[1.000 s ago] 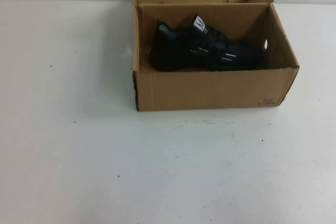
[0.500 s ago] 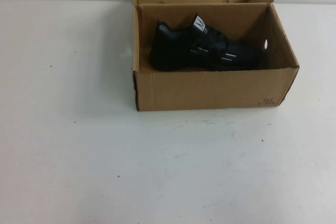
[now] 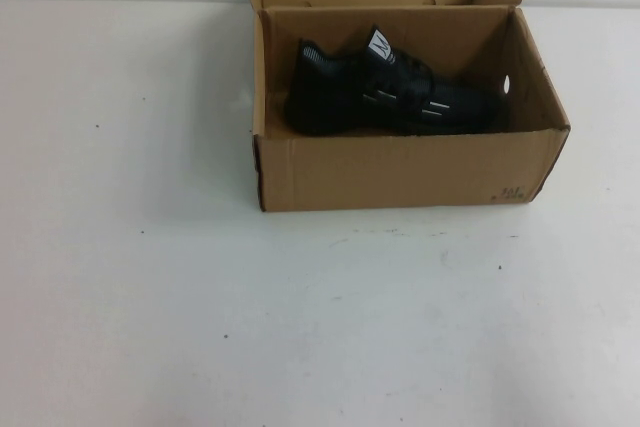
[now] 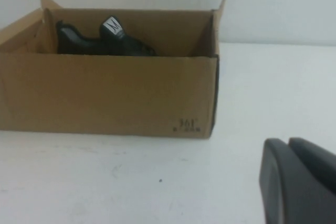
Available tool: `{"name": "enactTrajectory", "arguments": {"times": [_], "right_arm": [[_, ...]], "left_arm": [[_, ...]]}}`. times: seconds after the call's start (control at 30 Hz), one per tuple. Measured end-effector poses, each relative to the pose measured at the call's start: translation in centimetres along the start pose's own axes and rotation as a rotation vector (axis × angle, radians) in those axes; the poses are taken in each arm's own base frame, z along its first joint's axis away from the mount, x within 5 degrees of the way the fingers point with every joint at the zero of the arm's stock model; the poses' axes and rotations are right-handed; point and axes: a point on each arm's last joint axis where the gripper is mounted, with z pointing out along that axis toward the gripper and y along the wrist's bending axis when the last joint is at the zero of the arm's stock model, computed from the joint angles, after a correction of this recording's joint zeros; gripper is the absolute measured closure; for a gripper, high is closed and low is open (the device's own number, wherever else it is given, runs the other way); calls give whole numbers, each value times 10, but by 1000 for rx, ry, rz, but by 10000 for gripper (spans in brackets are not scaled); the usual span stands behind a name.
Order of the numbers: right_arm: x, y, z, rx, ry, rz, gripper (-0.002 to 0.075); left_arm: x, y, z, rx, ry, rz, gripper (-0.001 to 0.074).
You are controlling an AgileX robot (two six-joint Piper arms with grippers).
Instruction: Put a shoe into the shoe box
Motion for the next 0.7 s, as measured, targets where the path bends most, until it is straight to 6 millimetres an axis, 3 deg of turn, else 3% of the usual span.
{"name": "enactTrajectory", "arguments": {"times": [0.13, 0.3, 0.7], "right_arm": [[25, -7, 1, 52, 28, 62, 743], [41, -13, 1, 117, 161, 70, 743], [43, -14, 0, 137, 182, 40, 743]], "left_arm": [[0, 0, 0, 0, 0, 0, 738], [0, 0, 0, 0, 0, 0, 738], [0, 0, 0, 0, 0, 0, 738]]}}
